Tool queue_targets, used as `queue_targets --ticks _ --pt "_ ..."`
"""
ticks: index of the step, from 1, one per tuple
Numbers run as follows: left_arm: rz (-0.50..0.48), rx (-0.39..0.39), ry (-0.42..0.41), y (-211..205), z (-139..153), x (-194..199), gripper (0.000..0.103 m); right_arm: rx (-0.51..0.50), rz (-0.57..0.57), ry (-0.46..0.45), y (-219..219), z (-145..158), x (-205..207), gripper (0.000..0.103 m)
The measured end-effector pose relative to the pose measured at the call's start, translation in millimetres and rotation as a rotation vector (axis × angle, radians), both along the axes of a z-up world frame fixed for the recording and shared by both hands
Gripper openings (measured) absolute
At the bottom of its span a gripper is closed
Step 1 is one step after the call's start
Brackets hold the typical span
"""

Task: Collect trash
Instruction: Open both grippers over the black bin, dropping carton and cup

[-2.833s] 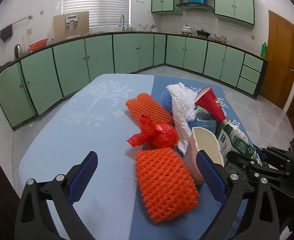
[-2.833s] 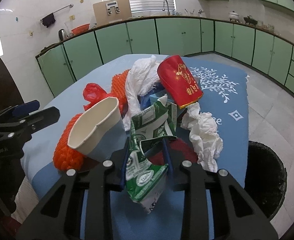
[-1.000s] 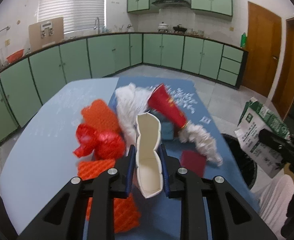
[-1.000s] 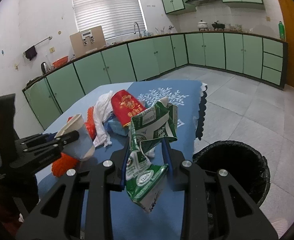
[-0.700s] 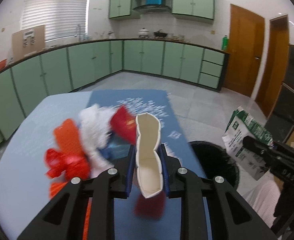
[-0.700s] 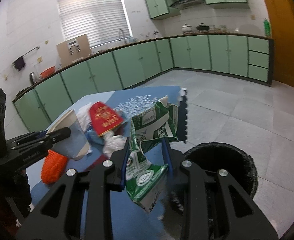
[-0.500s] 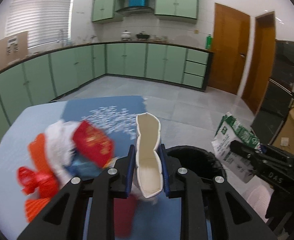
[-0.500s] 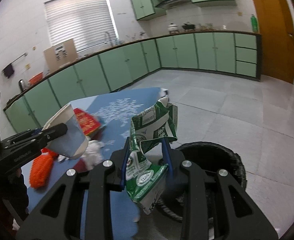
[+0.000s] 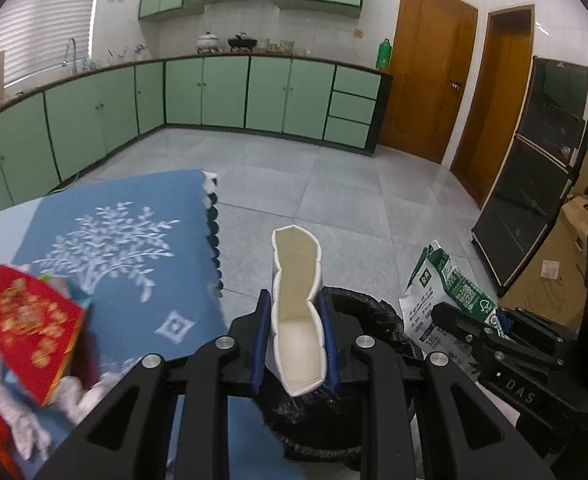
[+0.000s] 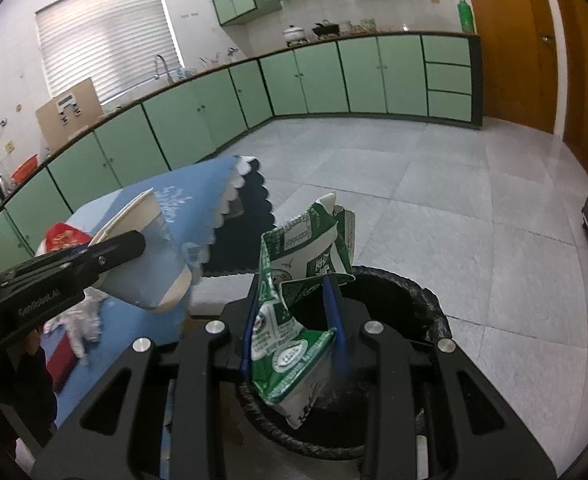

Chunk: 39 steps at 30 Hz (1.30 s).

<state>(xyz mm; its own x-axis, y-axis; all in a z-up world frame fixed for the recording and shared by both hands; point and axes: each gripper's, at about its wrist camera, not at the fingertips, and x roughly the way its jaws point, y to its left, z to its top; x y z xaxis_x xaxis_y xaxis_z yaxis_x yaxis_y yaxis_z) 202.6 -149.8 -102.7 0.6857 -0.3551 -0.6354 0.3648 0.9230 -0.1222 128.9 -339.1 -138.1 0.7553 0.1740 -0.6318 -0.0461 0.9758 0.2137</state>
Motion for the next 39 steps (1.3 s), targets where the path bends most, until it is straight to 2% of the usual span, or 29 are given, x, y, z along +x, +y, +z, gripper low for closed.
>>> queue_targets --ticks 3,6,7,8,11,16,17,21,28,34,39 --pt "-0.014 0.002 0.024 -13 -8 15 0.025 0.008 -0.017 0.020 -9 -9 12 0.029" --pt "-0.023 0.007 0.054 -23 -16 26 0.034 0.009 -0.040 0.042 -17 -20 18 0.033" --pt "-0.027 0.007 0.059 -25 -18 28 0.045 0.010 -0.046 0.050 -18 -22 20 0.041" --pt "-0.030 0.003 0.064 -26 -18 29 0.053 0.008 -0.061 0.055 -21 -24 20 0.044" --pt "-0.036 -0.017 0.065 -27 -16 29 0.061 0.004 -0.091 0.062 -28 -28 20 0.055" --pt "-0.020 -0.020 0.045 -13 -4 24 0.065 -0.012 -0.140 0.044 -31 -23 10 0.084" --pt "-0.009 -0.019 0.032 -7 1 18 0.067 -0.014 -0.146 0.033 -27 -19 6 0.086" --pt "0.047 0.003 -0.018 21 21 -4 0.071 -0.008 -0.123 -0.008 -9 -2 -3 0.090" --pt "0.225 0.093 -0.103 89 41 -62 0.075 0.024 0.003 -0.079 66 25 -28 0.091" --pt "0.414 0.161 -0.110 155 36 -107 0.077 0.025 0.123 -0.131 134 35 -50 0.091" --pt "0.520 0.196 -0.091 196 19 -134 0.083 0.029 0.188 -0.150 169 38 -60 0.091"
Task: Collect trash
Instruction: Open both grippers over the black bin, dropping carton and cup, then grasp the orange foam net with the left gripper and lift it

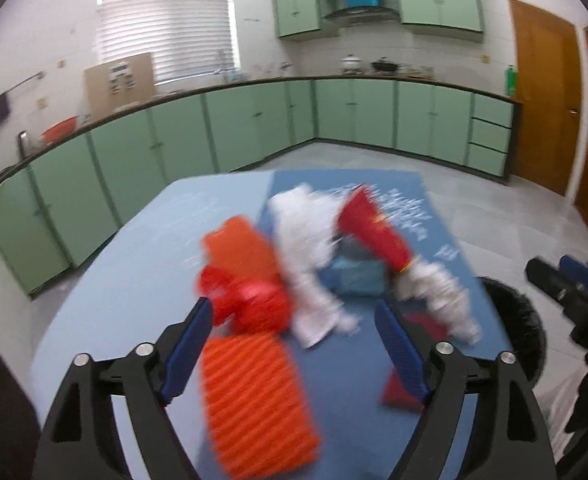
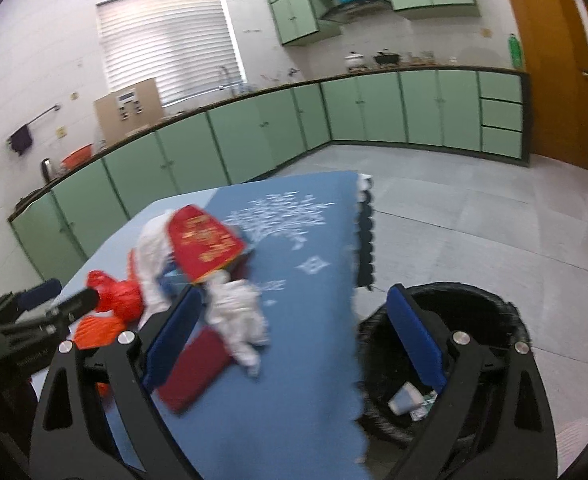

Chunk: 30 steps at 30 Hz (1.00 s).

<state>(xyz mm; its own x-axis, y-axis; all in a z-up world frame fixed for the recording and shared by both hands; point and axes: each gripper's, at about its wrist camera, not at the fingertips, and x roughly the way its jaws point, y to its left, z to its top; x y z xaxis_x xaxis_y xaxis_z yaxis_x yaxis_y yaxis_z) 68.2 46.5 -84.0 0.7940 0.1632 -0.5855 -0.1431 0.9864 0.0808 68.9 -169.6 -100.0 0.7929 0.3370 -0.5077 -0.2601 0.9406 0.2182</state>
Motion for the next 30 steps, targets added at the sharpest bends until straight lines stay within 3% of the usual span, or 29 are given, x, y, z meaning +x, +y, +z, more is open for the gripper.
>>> queue_targets --ticks 9,23,25,29,30 --pt "0.066 -0.070 0.059 28 -27 -14 0.084 -0.046 0.057 -0.011 34 -3 -17 0.091" --pt "0.083 -0.146 0.175 40 -67 -4 0.085 -0.076 0.069 0.017 39 -14 -14 0.091" --pt "0.068 -0.173 0.189 41 -69 -3 0.070 -0.076 0.072 0.023 38 -15 -12 0.091" --pt "0.063 -0.184 0.181 41 -67 -5 0.057 -0.074 0.073 0.028 36 -16 -9 0.090" --pt "0.063 -0.186 0.175 41 -66 -6 0.052 -0.075 0.076 0.030 36 -16 -8 0.085"
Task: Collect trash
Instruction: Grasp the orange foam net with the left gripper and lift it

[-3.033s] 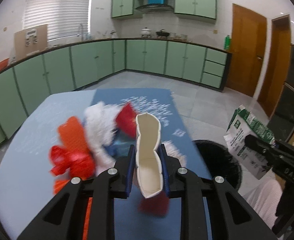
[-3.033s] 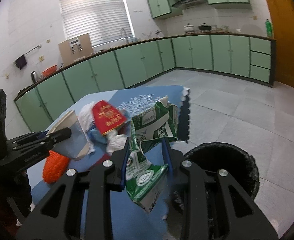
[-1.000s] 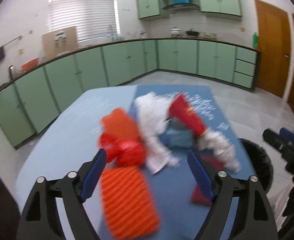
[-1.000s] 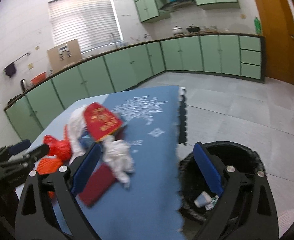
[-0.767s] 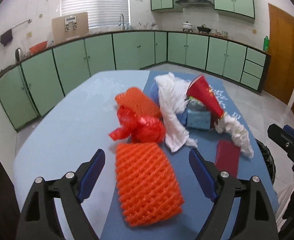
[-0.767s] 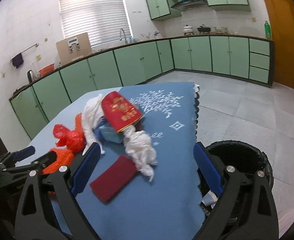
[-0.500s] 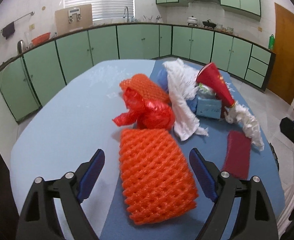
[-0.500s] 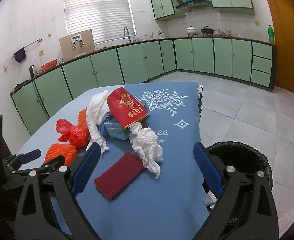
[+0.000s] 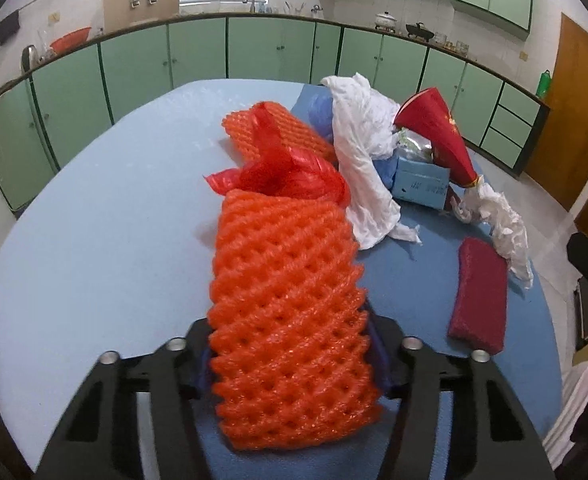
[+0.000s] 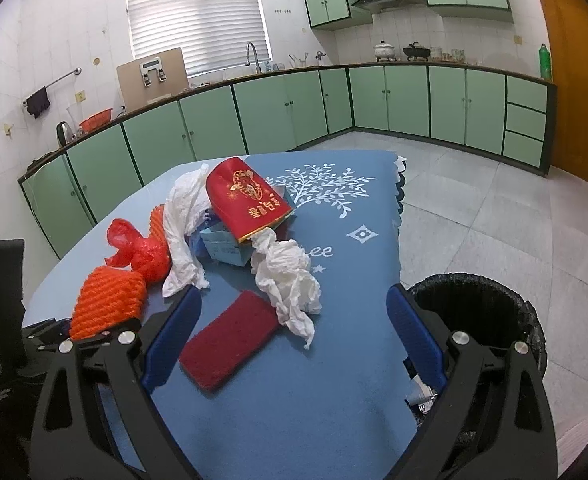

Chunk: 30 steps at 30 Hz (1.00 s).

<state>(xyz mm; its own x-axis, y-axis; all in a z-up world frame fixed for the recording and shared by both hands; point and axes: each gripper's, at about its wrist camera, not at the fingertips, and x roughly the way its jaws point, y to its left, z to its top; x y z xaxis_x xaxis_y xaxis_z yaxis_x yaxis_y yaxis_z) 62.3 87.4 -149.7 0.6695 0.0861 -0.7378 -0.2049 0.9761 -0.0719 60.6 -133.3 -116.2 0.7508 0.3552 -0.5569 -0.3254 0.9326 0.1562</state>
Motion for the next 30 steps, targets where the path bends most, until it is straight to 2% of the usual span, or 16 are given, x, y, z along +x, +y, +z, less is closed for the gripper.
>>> queue_targets --ticks 3,6,12,17,26,30 --pt "0.004 0.005 -0.018 -1 7 -1 0.042 -0.004 0.015 0.010 0 -1 4 0.079" --pt "0.017 0.001 -0.041 0 17 -5 0.038 -0.008 0.025 0.011 1 -2 9 0.075" --pt "0.028 -0.011 -0.121 0 47 -18 0.037 -0.002 0.035 0.023 5 -3 21 0.073" --pt "-0.011 -0.010 -0.186 -9 68 -20 0.037 -0.002 0.045 0.020 9 -2 27 0.073" --pt "-0.038 0.003 -0.161 -17 59 1 0.037 -0.031 0.063 0.062 16 -13 44 0.066" --pt "-0.048 0.010 -0.139 -19 54 9 0.037 -0.044 0.075 0.098 19 -20 52 0.057"
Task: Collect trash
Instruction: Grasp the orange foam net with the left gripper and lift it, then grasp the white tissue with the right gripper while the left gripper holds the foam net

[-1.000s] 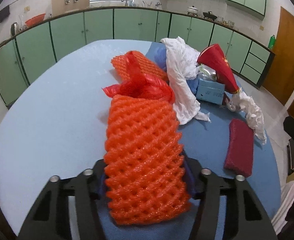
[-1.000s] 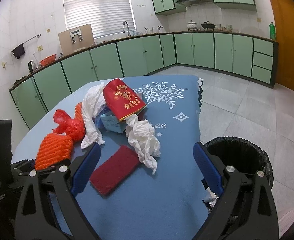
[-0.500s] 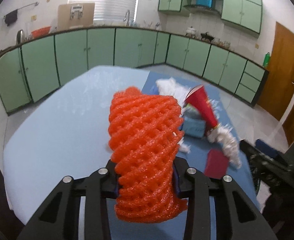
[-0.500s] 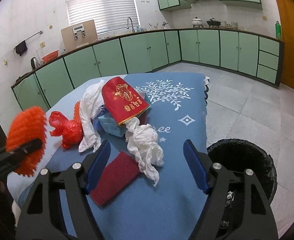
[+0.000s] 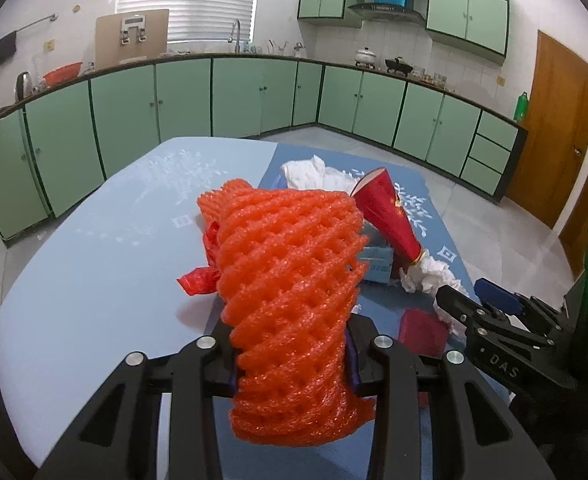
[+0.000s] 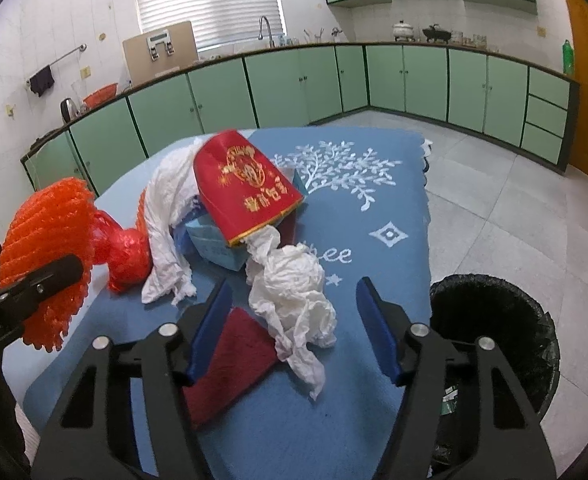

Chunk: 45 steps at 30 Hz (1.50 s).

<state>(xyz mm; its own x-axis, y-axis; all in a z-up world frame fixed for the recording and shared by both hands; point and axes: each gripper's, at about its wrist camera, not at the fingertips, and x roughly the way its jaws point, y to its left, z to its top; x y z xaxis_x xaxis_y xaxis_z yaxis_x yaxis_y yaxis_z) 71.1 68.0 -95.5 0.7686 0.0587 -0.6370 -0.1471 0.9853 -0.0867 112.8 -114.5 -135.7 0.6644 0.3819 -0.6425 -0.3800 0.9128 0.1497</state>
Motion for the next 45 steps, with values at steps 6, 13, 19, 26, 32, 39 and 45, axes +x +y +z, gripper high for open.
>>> queue_targets --ticks 6,13,19,26,32,39,45 --pt "-0.009 0.001 0.020 1 -3 6 0.037 0.021 0.044 0.033 -2 -3 5 0.023" --pt "-0.022 0.012 0.008 -4 3 8 0.037 0.048 0.043 -0.014 -11 18 -4 0.011" --pt "-0.045 0.009 -0.012 -12 11 6 0.037 0.078 0.032 -0.054 -22 38 -14 0.011" --pt "-0.080 0.006 -0.045 -26 26 8 0.037 0.092 0.007 -0.110 -39 65 -25 0.010" --pt "-0.117 0.001 -0.067 -41 36 11 0.037 0.096 -0.025 -0.147 -59 81 -30 0.010" --pt "-0.170 0.001 -0.086 -64 44 18 0.037 0.100 -0.079 -0.185 -85 93 -37 0.010" --pt "-0.229 0.000 -0.093 -87 47 28 0.037 0.097 -0.137 -0.201 -110 96 -38 0.010"
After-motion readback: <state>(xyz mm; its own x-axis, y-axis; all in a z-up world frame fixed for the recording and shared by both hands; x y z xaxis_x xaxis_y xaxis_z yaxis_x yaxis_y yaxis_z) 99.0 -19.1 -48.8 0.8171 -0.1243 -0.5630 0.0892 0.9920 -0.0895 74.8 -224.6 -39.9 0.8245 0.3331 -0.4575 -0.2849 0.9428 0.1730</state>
